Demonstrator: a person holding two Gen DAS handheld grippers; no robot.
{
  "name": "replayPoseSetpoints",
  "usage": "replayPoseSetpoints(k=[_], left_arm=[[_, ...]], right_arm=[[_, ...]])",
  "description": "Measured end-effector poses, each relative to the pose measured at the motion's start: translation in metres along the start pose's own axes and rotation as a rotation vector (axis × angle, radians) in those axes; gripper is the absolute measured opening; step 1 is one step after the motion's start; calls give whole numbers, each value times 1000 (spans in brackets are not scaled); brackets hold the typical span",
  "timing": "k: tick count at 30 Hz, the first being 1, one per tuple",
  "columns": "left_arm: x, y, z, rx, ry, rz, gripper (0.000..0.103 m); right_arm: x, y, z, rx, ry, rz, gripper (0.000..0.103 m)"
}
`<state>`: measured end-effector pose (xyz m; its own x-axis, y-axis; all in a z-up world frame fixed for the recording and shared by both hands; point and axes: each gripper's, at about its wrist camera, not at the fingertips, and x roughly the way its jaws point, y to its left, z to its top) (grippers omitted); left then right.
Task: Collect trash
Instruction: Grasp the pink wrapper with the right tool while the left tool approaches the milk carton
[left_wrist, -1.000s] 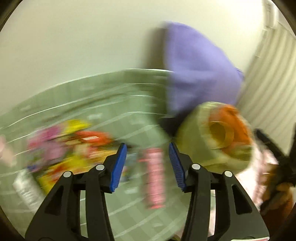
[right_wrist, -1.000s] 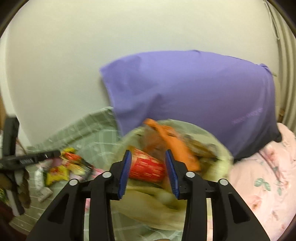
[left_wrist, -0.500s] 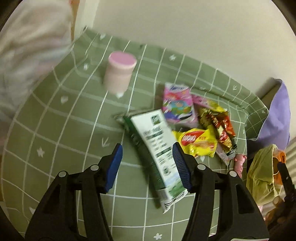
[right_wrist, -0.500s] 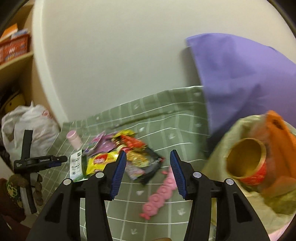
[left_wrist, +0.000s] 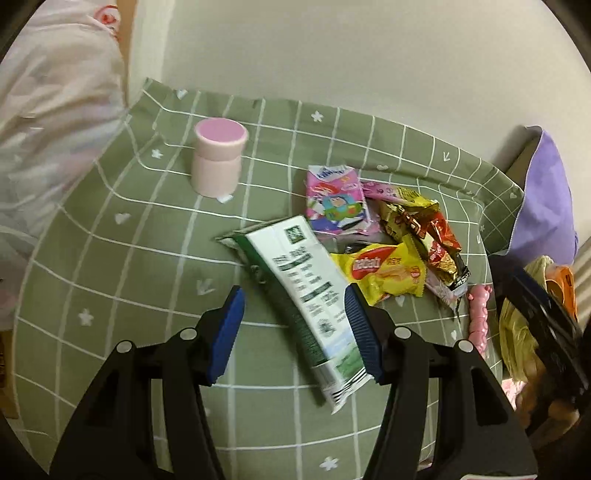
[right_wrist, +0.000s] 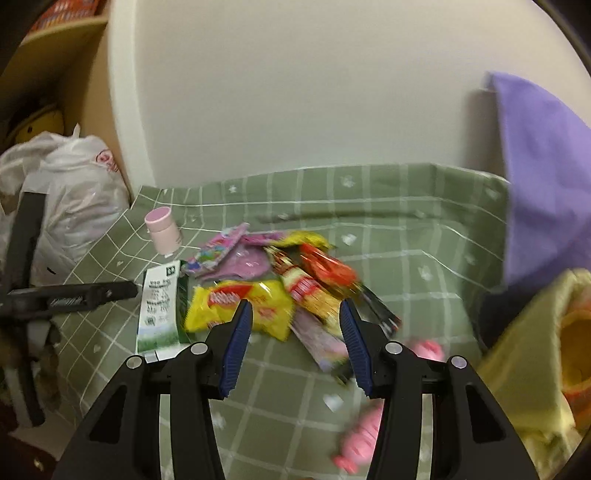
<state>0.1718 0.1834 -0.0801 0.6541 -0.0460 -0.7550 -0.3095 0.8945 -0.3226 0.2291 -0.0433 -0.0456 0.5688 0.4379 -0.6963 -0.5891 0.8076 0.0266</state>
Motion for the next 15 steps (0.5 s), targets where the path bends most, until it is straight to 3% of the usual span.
replayPoseSetpoints(k=[5,11,14,15], left_arm=[[-21,28,3,-37,-38,41,54],[-36,59,0,-55,-58,79,54],[-33,70,-4,-78,-35,85,54],[-31,72,-4,-90,-21,71,55]], right_arm=[[58,38,27,7,60,184,46],[137,55,47,104,135,193,43],[169,55,44,153,202,220,32],[176,54,40,176,236,263,18]])
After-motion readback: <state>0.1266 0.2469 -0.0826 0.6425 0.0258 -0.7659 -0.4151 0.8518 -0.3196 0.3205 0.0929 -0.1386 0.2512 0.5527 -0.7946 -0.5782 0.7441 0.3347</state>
